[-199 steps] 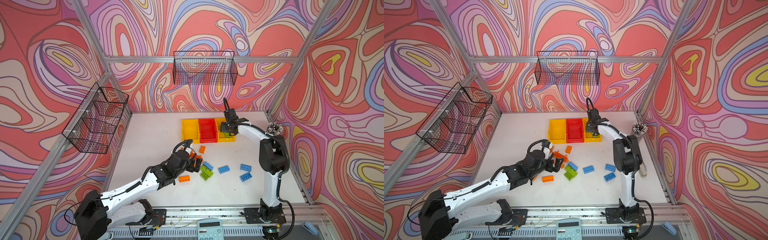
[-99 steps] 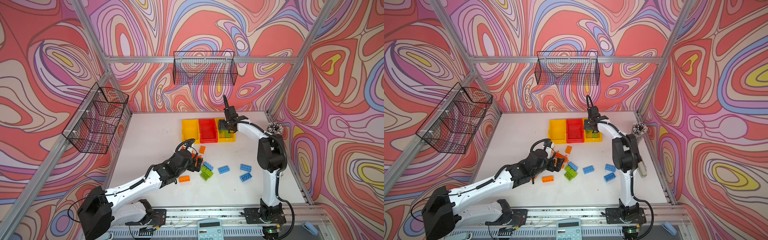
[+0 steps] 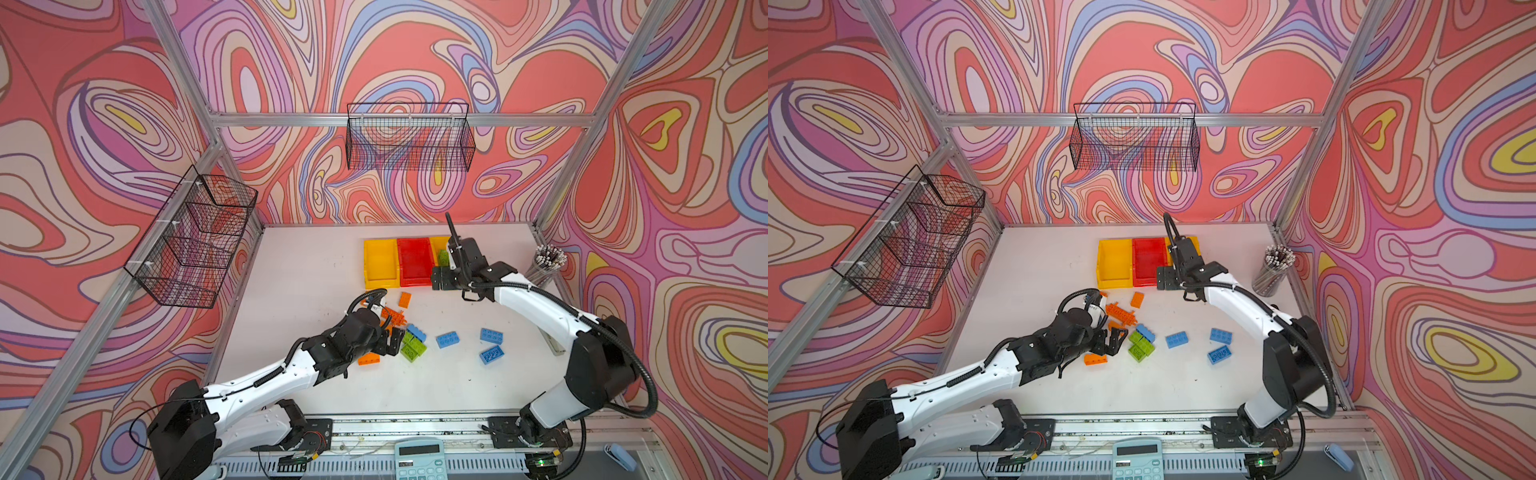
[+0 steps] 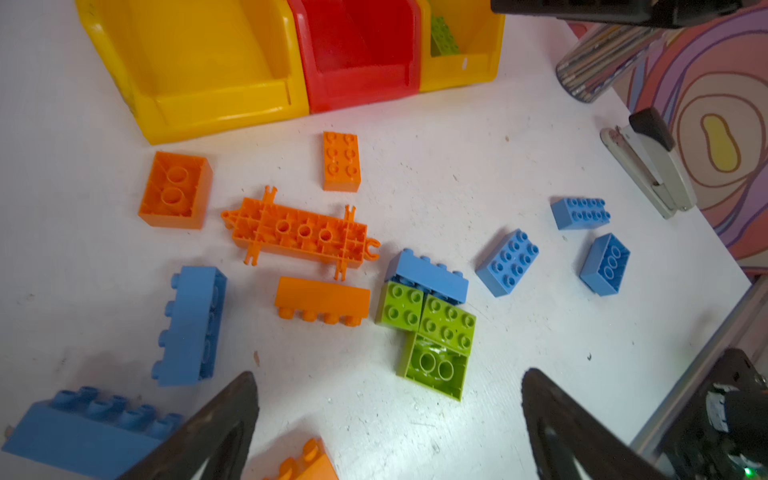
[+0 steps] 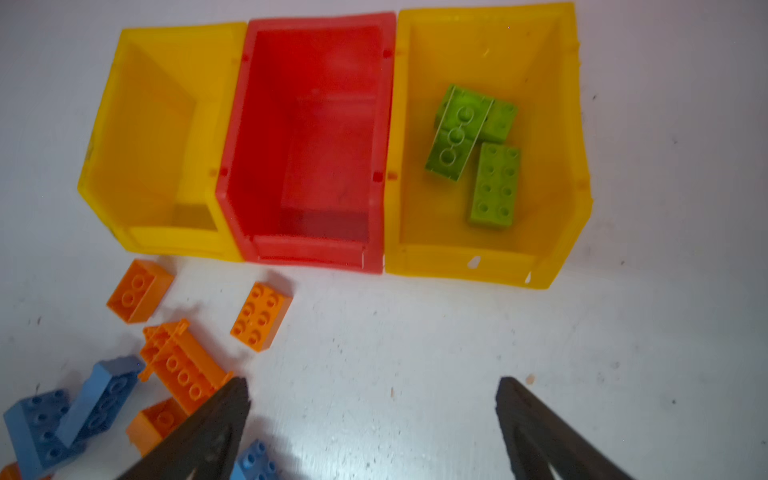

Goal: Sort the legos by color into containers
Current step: 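Move the right gripper toward the blue bricks while the left gripper lowers over green bricks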

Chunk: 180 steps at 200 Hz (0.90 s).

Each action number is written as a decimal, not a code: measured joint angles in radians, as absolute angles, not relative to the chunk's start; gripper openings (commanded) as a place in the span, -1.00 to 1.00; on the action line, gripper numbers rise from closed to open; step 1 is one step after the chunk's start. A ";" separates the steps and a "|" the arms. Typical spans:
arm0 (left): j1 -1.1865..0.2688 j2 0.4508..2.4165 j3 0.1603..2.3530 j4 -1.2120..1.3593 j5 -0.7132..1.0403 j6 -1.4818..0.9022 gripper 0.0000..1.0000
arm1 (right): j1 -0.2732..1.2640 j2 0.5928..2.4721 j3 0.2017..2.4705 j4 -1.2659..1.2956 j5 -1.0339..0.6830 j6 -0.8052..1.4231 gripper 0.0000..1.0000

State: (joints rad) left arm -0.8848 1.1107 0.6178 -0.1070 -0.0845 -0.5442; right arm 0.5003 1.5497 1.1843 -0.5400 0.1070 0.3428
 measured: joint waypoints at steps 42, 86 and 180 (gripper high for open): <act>-0.946 1.185 0.611 -0.102 -0.037 -0.600 0.88 | 0.557 1.407 1.009 -0.551 0.116 0.398 0.96; -1.025 1.335 0.616 -0.089 -0.009 -0.610 0.86 | 0.558 1.290 0.923 -0.551 0.126 0.433 0.96; -1.034 1.528 0.764 -0.131 -0.047 -0.526 0.71 | 0.558 1.218 0.873 -0.551 0.135 0.451 0.96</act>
State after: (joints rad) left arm -1.0336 1.5276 0.7639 -0.1307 -0.0471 -0.5262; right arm 0.5579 1.2179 0.8726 -0.5510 0.1349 0.4511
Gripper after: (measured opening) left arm 0.884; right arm 0.983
